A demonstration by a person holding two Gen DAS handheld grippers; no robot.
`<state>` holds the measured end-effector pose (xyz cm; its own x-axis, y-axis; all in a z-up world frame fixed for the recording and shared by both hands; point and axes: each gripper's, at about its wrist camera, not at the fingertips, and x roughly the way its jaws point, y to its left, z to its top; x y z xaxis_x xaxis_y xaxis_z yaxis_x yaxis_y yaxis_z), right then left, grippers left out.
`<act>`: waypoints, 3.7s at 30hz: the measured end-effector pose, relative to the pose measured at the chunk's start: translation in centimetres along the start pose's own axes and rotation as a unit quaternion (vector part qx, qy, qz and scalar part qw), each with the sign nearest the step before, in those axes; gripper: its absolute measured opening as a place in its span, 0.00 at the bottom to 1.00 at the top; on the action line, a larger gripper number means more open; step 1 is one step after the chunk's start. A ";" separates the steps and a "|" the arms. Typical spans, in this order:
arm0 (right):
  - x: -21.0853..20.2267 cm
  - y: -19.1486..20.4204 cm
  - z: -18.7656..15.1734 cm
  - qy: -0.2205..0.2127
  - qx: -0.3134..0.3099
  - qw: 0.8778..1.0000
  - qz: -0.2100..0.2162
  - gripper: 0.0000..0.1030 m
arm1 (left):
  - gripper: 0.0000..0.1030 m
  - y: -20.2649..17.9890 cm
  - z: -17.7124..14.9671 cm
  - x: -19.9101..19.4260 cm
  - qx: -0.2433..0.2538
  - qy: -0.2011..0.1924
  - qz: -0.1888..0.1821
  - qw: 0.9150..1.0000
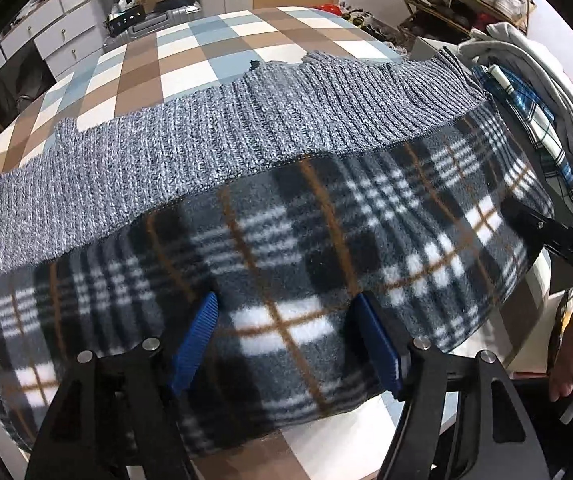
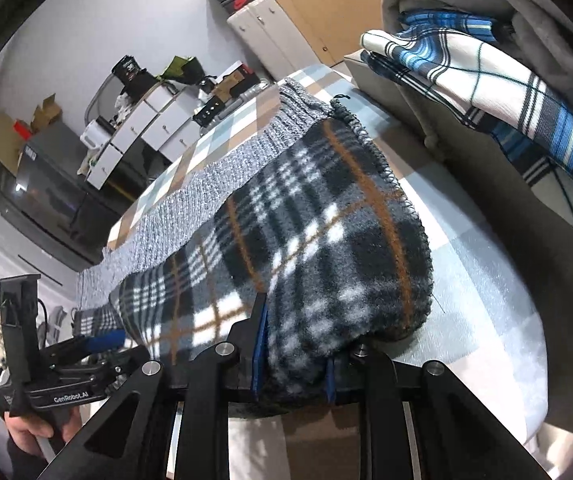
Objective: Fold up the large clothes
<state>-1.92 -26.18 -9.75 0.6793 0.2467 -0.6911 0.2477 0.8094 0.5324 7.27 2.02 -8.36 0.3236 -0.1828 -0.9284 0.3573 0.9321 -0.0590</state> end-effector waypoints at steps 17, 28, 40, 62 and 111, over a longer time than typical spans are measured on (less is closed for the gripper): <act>1.2 -1.8 0.4 0.012 0.055 0.998 0.017 0.37 | 0.66 -0.6 -2.5 -3.0 0.055 -0.057 0.094 0.992; -2.2 1.5 0.7 -0.064 -0.024 0.997 -0.034 0.21 | 0.67 3.6 -3.4 -4.4 0.020 -0.049 0.134 0.990; -3.7 5.1 2.2 -0.108 -0.133 0.981 -0.094 0.19 | 0.65 3.1 -1.5 -0.2 0.006 -0.002 0.054 0.999; 2.1 26.9 -8.3 -0.088 -0.566 0.804 -0.162 0.19 | 0.64 15.3 -3.3 -7.9 -0.064 -0.098 -0.243 0.963; 6.2 24.7 -12.1 0.060 -0.368 0.902 0.217 0.14 | 0.24 12.3 -0.1 -12.6 -0.070 -0.032 -0.262 0.962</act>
<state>0.01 1.79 -6.78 0.5118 0.6453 -0.5672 -0.5785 0.7469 0.3278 7.47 15.85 2.58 0.1857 -0.6542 -0.7331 0.3654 0.7386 -0.5665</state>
